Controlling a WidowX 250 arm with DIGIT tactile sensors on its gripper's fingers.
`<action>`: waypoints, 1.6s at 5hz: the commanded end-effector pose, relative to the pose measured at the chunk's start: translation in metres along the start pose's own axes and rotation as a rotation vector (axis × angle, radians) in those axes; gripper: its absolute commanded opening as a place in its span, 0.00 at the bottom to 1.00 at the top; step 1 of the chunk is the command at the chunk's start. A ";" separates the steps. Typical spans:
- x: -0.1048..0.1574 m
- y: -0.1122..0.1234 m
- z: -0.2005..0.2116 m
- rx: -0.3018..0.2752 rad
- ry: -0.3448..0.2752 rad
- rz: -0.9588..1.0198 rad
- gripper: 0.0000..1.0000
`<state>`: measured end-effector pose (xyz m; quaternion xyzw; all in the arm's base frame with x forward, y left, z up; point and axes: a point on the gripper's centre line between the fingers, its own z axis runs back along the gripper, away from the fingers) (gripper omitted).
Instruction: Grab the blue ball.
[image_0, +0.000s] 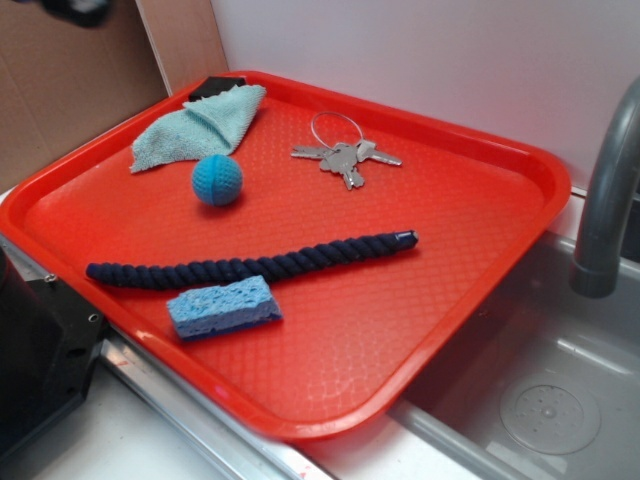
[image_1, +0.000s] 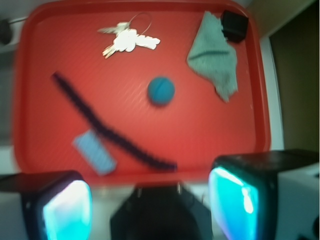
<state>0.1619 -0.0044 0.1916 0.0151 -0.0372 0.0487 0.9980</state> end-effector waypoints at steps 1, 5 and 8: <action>0.061 0.011 -0.058 -0.054 -0.066 0.194 1.00; 0.047 0.040 -0.132 -0.073 -0.008 0.466 1.00; 0.053 -0.004 -0.168 -0.037 0.038 0.272 1.00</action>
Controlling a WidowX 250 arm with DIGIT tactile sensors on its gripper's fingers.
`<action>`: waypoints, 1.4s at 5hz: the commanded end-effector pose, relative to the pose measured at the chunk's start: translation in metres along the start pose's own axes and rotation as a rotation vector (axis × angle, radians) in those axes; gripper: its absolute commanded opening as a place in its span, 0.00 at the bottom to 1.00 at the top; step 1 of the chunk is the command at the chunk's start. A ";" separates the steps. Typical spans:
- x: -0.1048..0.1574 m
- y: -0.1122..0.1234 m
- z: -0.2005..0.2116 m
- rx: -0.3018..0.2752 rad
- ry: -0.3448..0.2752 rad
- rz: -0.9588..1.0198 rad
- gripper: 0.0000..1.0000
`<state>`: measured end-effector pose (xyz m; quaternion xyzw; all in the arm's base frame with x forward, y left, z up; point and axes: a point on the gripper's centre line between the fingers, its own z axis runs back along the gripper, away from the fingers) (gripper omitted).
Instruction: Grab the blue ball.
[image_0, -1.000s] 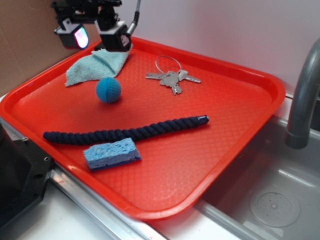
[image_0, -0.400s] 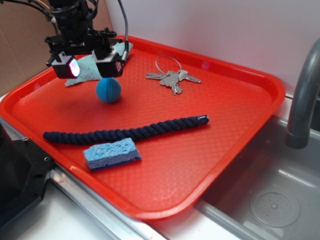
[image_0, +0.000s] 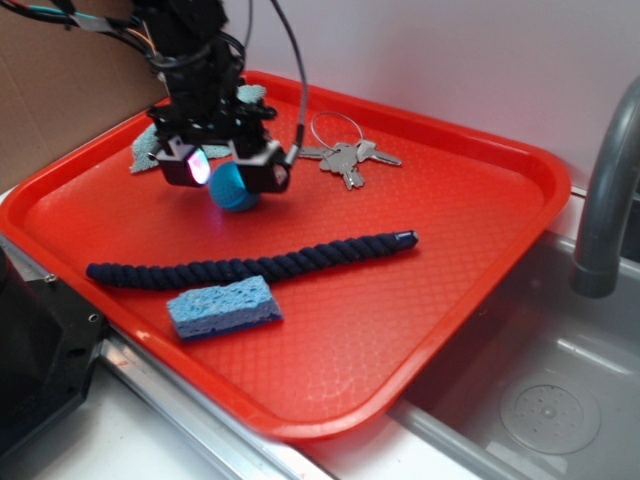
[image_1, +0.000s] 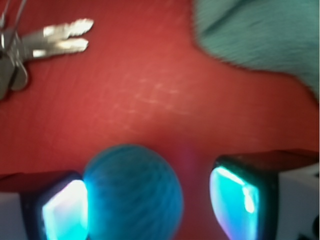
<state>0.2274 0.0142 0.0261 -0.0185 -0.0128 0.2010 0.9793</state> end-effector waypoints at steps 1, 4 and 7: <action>-0.018 -0.018 0.001 0.024 -0.020 -0.070 0.36; -0.035 0.052 0.137 0.026 -0.139 -0.326 0.00; -0.024 0.031 0.200 0.064 -0.107 -0.337 0.00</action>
